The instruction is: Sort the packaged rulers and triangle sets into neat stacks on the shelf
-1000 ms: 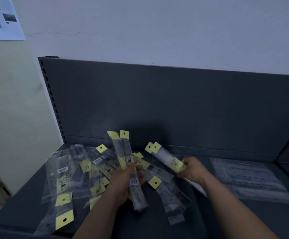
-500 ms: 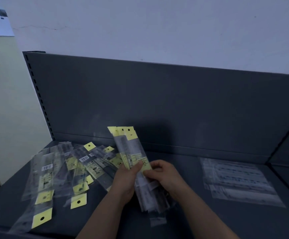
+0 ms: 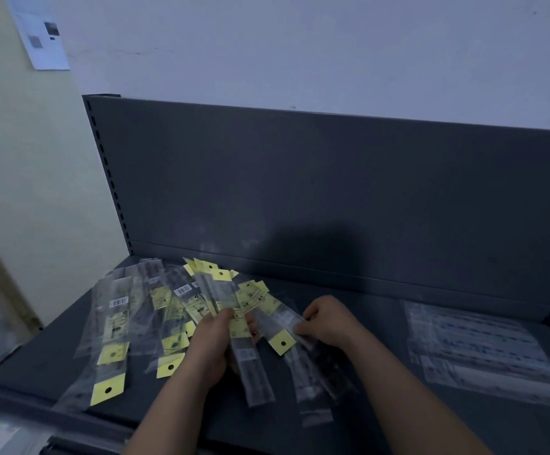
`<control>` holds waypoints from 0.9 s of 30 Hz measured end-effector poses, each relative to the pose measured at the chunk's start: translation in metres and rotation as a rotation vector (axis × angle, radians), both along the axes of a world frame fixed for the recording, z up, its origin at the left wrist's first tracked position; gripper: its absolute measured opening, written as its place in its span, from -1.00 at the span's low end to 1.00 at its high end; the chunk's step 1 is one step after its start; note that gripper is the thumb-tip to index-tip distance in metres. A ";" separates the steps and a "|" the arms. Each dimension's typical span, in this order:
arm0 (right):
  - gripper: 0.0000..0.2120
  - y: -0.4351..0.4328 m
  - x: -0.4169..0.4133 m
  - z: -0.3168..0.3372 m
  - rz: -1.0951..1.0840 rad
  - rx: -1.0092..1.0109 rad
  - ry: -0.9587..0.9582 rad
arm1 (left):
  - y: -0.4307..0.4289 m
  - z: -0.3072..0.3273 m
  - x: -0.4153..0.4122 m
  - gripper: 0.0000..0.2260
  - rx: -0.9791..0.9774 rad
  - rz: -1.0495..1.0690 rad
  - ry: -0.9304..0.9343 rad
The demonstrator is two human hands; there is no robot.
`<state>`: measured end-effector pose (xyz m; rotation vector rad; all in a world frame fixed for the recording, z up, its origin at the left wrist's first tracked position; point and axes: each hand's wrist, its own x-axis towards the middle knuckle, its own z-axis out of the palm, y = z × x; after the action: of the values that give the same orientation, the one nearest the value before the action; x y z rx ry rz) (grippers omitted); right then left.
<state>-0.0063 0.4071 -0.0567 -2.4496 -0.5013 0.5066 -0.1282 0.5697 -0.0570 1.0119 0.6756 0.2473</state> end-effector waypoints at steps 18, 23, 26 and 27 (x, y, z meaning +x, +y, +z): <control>-0.78 0.010 -0.038 0.016 -0.003 0.281 0.031 | 0.009 0.018 0.006 -0.83 -0.018 -0.005 -0.159; -0.63 0.047 -0.041 0.015 0.124 -0.128 -0.170 | 0.035 0.013 -0.009 -0.79 0.074 0.077 -0.097; -0.68 0.055 -0.037 0.015 0.110 -0.158 -0.107 | 0.046 0.008 -0.013 -0.85 0.035 0.084 -0.083; -0.74 0.055 -0.034 0.015 0.103 -0.131 -0.090 | 0.048 0.007 -0.014 -0.87 0.019 0.081 -0.084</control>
<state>-0.0407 0.4617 -0.0413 -2.5906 -0.6525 0.4861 -0.1426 0.6179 -0.0498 0.9877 0.6394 0.3654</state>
